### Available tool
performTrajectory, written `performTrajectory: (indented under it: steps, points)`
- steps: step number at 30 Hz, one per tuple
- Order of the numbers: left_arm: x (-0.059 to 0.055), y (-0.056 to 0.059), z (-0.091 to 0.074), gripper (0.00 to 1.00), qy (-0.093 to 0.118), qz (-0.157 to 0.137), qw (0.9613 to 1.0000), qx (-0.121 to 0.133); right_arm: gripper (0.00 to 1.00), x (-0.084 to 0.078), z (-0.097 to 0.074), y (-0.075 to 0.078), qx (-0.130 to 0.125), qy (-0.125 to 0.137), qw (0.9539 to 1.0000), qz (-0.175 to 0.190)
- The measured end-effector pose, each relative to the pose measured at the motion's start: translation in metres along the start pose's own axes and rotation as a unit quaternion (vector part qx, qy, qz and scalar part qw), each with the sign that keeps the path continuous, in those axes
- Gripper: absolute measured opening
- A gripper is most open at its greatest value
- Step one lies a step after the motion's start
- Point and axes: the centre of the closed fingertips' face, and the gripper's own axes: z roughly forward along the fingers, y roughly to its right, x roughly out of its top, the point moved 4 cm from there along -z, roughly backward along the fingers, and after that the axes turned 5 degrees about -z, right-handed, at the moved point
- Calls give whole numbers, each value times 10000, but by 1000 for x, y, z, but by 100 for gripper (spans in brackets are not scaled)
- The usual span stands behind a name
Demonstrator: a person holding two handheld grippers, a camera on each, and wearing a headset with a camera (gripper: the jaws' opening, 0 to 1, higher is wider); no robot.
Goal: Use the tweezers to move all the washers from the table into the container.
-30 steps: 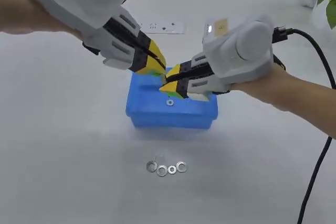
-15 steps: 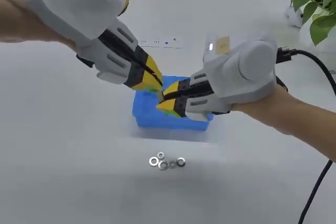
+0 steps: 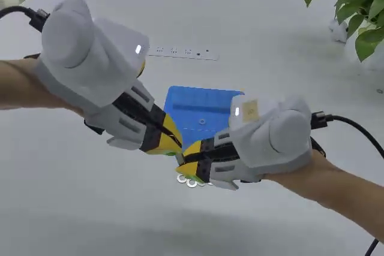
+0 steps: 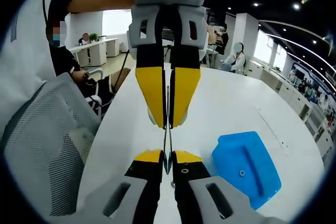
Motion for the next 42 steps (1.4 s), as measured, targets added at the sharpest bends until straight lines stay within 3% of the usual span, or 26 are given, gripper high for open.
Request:
performTrajectory:
  steps: [10,29,42]
  points:
    - [-5,-3,-5,6,28,-257,9996,95,8,4,5,-1,83,2,10000,18]
    - [-9,-4,-1,6,-28,-267,9996,33,8,-3,10,-1,92,25,9998,164]
    - [-12,-6,14,5,-83,96,9999,-42,10,-17,14,-1,-84,55,9997,205]
